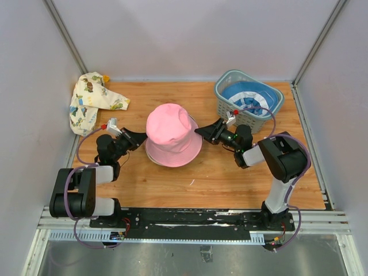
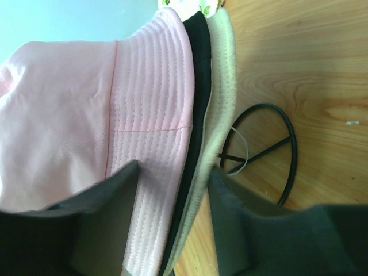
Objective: Stack the hats
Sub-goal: Stack the hat on the hat.
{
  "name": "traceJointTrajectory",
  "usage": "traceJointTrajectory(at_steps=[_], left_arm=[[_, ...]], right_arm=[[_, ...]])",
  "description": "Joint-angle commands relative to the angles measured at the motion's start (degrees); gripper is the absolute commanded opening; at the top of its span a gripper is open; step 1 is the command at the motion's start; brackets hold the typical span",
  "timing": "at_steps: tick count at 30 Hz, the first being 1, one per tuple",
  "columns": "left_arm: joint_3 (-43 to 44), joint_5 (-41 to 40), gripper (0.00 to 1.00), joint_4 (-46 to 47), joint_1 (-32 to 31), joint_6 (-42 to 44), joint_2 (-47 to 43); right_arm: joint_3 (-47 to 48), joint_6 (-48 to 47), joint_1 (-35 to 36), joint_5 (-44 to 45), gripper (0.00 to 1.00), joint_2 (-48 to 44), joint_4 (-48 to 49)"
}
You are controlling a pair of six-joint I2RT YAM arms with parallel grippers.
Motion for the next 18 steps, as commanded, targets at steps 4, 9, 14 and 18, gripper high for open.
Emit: traceJointTrajectory(at_steps=[4,9,14,18], left_arm=[[0.26,-1.4,0.01,-4.09,-0.51,2.91,-1.22],[-0.62,-3.07,0.01,-5.43,-0.53,3.37,-1.81],[-1.2,-3.74,0.01,-5.89,-0.64,3.78,-0.68],[-1.05,-5.32,0.0,-8.58,-1.43,5.44,0.06]], right_arm=[[-2.29,4.44,-0.63,0.16,0.15,0.48,7.47],[-4.16,3.86,-1.29,2.56,0.01,0.89,5.77],[-4.21,1.58,-1.56,3.74,0.0,1.25,2.57],[-3.52,0.43,-1.6,3.77,0.01,2.45,1.38]])
